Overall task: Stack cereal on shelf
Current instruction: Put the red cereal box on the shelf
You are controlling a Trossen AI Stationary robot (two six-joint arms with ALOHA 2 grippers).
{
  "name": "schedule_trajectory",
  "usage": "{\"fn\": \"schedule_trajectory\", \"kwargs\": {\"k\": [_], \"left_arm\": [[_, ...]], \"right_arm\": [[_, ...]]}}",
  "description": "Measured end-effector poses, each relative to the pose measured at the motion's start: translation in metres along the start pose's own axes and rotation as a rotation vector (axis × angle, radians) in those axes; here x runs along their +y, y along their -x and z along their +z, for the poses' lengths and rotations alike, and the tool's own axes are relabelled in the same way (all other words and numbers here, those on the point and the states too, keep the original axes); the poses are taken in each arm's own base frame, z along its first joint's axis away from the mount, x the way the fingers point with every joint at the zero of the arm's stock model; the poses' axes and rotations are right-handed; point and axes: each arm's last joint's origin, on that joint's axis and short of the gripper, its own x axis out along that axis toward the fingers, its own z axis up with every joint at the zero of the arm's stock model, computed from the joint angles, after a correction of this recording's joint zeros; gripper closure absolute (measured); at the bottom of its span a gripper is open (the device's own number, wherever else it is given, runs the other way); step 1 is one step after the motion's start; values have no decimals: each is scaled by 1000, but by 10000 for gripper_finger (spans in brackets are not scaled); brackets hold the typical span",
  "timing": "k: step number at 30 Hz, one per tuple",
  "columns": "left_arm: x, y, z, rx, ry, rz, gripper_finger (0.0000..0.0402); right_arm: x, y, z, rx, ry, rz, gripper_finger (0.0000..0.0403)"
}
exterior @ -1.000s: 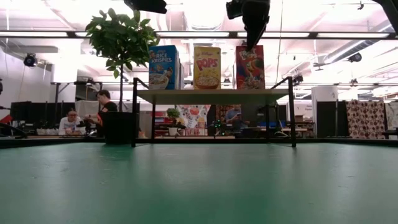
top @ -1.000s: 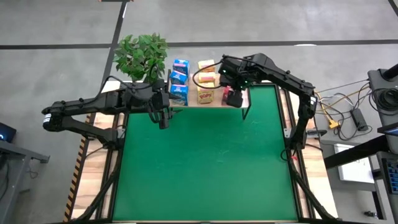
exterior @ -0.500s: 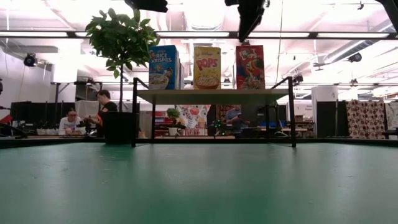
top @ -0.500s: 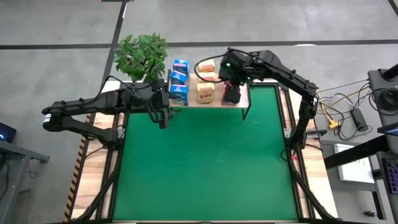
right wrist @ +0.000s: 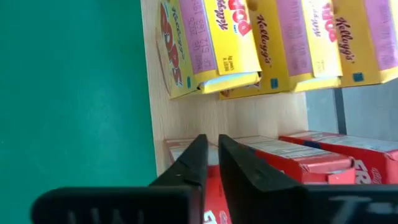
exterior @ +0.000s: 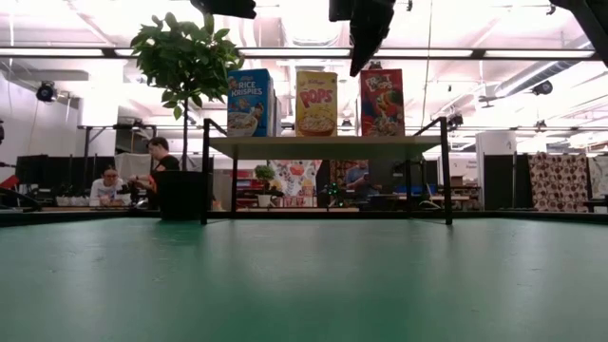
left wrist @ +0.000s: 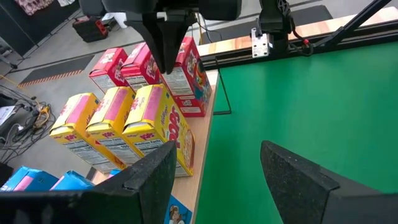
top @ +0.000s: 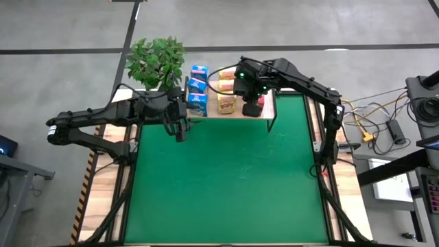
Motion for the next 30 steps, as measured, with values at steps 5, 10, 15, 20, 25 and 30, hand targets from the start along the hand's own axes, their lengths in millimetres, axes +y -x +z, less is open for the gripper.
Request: {"fn": "schedule_trajectory", "kwargs": {"k": [5,10,15,20,25,30], "left_arm": [[0,0,0,0,0,0,185],[0,0,0,3,-1,-1,185],[0,0,0,5,-1,-1,185],[0,0,-1,6,-1,-2,185],[0,0,-1,6,-1,-2,185],[0,0,-1,6,-1,-2,185]], "right_arm": [[0,-1,0,7,2,2,393],[0,-1,-1,12,2,3,394],[1,-1,-2,27,2,2,394],[1,0,-3,32,-5,3,394],[1,0,-3,32,-4,3,394],[4,5,-3,19,4,3,394]]}}
